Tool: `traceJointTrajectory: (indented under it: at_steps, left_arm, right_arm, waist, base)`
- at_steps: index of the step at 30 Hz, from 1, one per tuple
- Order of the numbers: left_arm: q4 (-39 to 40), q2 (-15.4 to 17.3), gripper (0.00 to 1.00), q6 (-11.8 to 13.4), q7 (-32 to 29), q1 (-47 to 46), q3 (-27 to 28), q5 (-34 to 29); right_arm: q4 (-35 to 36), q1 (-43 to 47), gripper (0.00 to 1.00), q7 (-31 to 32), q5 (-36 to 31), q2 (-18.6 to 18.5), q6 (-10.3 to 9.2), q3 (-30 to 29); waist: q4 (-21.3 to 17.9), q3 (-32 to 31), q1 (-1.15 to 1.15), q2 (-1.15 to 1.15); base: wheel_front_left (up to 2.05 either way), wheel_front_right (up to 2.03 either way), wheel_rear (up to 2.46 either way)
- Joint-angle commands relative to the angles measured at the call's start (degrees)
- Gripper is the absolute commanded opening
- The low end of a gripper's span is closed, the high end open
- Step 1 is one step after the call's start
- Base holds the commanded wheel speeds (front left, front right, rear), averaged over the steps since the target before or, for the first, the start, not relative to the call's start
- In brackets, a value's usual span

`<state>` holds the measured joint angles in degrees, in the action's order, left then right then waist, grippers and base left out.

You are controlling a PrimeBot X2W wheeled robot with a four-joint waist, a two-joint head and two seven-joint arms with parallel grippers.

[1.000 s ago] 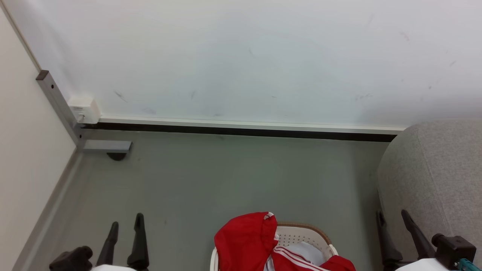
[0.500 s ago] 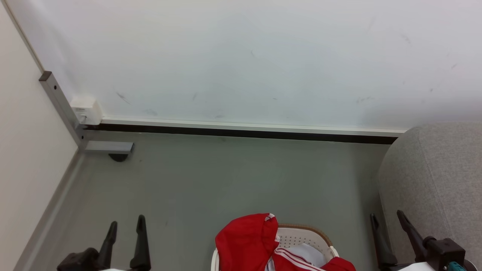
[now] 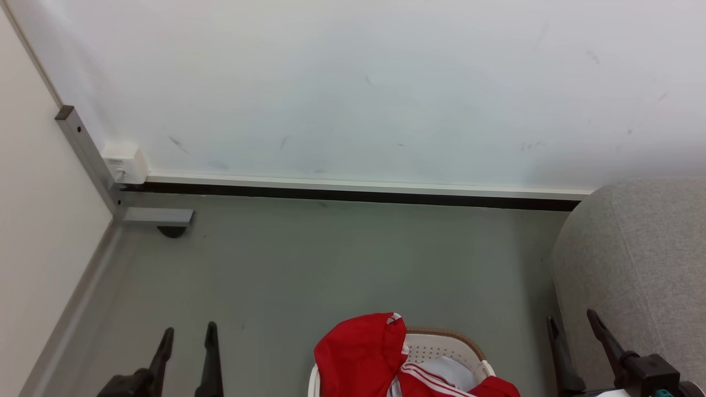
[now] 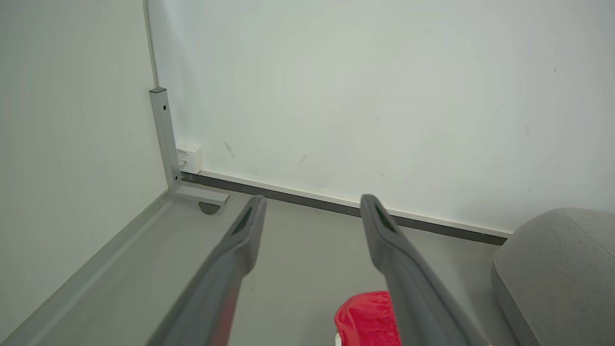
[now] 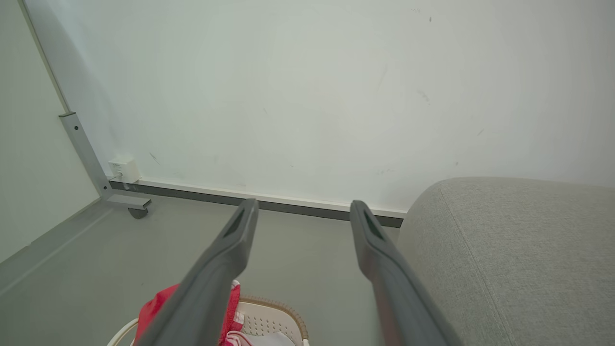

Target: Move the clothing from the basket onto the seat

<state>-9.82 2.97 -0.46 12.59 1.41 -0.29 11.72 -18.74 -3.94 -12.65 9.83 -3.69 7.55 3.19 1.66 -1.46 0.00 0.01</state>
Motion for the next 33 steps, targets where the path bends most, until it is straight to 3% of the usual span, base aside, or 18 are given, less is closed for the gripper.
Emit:
traceJointTrajectory:
  at_steps: [1, 23, 33]
  left_arm:
    - [-0.03, 0.49, 1.0, -0.08, 0.6, 0.52, 0.19, -1.37]
    - [-1.26, 0.16, 1.0, -0.08, 2.64, 1.21, 0.3, -10.11]
    - [-1.47, 0.07, 1.0, -0.31, 2.6, 1.09, 0.67, -9.97]
  right_arm:
    - [-0.26, 0.47, 1.0, -0.53, -1.22, -0.05, -0.1, -0.35]
    - [-2.28, 0.34, 1.0, -2.66, -6.96, 0.67, -0.12, -1.17]
    - [-2.22, -0.05, 1.0, -2.58, -6.09, 0.76, -0.12, -0.91]
  waist:
    - [-0.04, -0.02, 0.0, -0.01]
    - [-0.28, -0.1, 0.0, -0.01]
    - [-0.96, 0.35, 0.0, -0.01]
  base:
    - [0.0, 0.0, 0.0]
    - [0.0, 0.0, 0.0]
    - [0.0, 0.0, 0.0]
